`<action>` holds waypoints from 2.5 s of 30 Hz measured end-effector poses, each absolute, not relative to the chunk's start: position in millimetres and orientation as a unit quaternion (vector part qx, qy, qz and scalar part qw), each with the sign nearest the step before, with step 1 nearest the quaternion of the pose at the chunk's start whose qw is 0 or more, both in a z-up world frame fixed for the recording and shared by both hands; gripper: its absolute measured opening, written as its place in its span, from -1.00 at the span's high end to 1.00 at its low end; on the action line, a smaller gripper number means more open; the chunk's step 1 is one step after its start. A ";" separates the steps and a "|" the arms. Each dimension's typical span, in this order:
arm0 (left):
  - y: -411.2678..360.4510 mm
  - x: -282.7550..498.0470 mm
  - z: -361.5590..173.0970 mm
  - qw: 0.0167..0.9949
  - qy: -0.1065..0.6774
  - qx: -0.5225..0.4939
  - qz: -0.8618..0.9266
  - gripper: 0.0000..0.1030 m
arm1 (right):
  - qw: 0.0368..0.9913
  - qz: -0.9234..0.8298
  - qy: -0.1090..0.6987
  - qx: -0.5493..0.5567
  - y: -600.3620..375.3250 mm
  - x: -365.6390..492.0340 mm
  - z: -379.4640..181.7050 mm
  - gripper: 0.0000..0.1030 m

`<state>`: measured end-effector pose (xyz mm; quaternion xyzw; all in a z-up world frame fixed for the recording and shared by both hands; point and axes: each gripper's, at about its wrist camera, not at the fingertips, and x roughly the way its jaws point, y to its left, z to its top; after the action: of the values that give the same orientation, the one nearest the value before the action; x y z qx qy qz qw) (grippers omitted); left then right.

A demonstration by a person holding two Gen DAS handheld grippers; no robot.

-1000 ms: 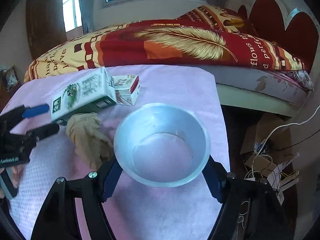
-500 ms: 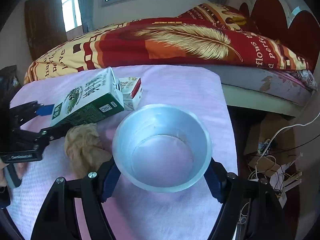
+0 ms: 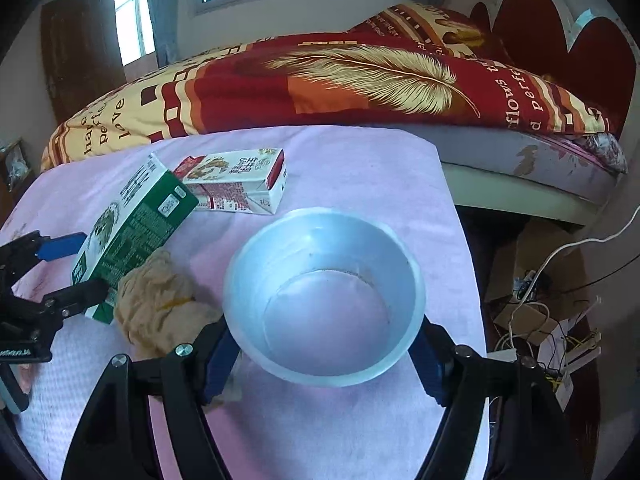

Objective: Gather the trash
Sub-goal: 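Grasp the green-and-white milk carton with the left tool while the right tool grasps the blue paper bowl, then carry the milk carton and blue bowl over the black bucket with both tools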

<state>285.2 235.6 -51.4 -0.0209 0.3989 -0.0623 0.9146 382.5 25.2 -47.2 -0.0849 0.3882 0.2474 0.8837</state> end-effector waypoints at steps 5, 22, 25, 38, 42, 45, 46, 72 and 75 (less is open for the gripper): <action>238.1 271.8 -48.7 0.923 0.380 -0.036 -0.058 -0.07 | 0.890 0.246 0.372 -0.094 23.2 369.9 -38.2 -0.47; 181.3 176.3 -7.1 0.937 0.341 -0.041 -0.063 -0.06 | 0.914 0.228 0.323 -0.086 -58.7 257.0 10.5 -0.47; 160.7 159.4 -5.5 0.936 0.342 -0.043 -0.076 -0.06 | 0.918 0.221 0.319 -0.079 -82.7 231.3 16.5 -0.47; 78.8 114.2 -2.5 0.932 0.338 -0.018 -0.126 -0.05 | 0.934 0.176 0.306 -0.050 -181.1 154.6 20.6 -0.47; 51.0 110.0 -5.5 0.927 0.343 -0.009 -0.147 -0.05 | 0.938 0.160 0.307 -0.035 -210.0 142.8 18.1 -0.47; 31.0 108.9 -7.3 0.924 0.346 -0.005 -0.162 -0.05 | 0.941 0.145 0.306 -0.024 -233.0 136.5 17.8 -0.47; 23.7 109.1 -8.0 0.923 0.347 -0.002 -0.167 -0.05 | 0.942 0.139 0.306 -0.020 -240.0 134.9 17.6 -0.47; -108.6 114.3 -49.0 0.876 0.387 0.040 -0.284 -0.05 | 0.928 0.030 0.370 0.026 -366.2 112.3 -57.1 -0.47; -119.4 114.8 -55.8 0.870 0.395 0.044 -0.293 -0.05 | 0.925 0.025 0.379 0.023 -372.8 110.4 -69.1 -0.47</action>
<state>114.8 -119.4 -55.8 0.0439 0.3947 -0.2926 0.8699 110.4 -372.8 -69.1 0.0225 0.3794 0.0248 0.9246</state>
